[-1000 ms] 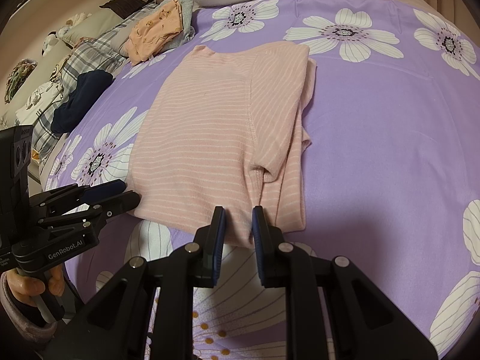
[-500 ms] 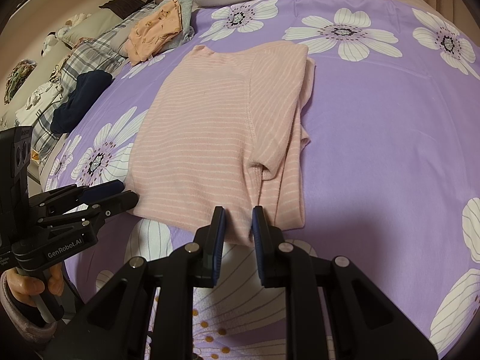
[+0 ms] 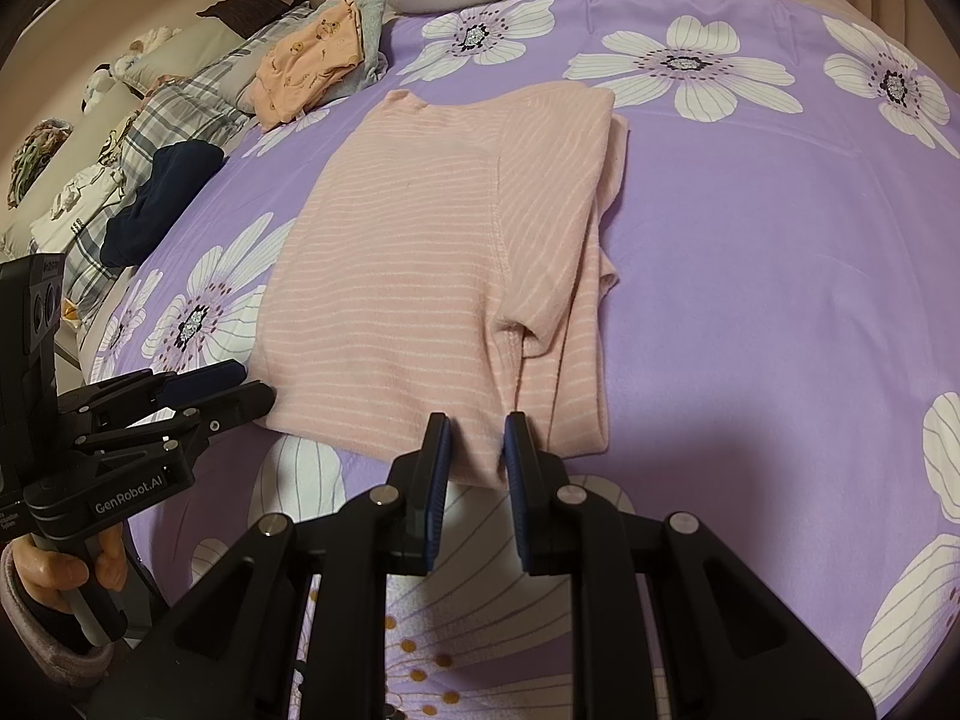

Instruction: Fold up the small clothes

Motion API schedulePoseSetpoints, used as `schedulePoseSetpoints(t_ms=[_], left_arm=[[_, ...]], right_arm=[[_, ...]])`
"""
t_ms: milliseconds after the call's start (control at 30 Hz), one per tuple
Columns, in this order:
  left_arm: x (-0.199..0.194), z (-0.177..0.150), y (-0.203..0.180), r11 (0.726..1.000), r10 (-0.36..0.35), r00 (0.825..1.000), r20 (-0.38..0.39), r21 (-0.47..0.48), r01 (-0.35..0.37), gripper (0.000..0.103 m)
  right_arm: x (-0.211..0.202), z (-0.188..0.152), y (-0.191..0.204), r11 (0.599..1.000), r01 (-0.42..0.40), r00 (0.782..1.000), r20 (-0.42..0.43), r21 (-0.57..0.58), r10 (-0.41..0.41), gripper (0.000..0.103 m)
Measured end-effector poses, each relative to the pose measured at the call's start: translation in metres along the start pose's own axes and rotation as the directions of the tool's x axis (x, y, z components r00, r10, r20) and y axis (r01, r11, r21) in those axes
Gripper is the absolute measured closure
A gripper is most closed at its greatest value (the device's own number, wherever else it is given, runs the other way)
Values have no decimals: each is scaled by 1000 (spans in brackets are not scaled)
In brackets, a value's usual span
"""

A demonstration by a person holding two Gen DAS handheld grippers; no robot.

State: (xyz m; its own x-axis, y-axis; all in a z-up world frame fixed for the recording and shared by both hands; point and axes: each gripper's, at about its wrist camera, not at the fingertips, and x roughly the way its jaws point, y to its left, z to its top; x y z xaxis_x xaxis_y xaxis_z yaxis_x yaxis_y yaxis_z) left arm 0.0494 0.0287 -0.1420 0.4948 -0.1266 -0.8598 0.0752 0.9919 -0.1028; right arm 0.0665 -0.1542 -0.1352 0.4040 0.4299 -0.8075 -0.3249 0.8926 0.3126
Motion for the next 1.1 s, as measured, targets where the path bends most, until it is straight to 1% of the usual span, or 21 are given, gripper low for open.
schedulePoseSetpoints(t_ms=[1100], left_arm=[[-1,-2,4,1000,5,1000,-6,-5,-5,69]], right_arm=[[0,0,-3,1000,0,1000,-2,3,0,85]])
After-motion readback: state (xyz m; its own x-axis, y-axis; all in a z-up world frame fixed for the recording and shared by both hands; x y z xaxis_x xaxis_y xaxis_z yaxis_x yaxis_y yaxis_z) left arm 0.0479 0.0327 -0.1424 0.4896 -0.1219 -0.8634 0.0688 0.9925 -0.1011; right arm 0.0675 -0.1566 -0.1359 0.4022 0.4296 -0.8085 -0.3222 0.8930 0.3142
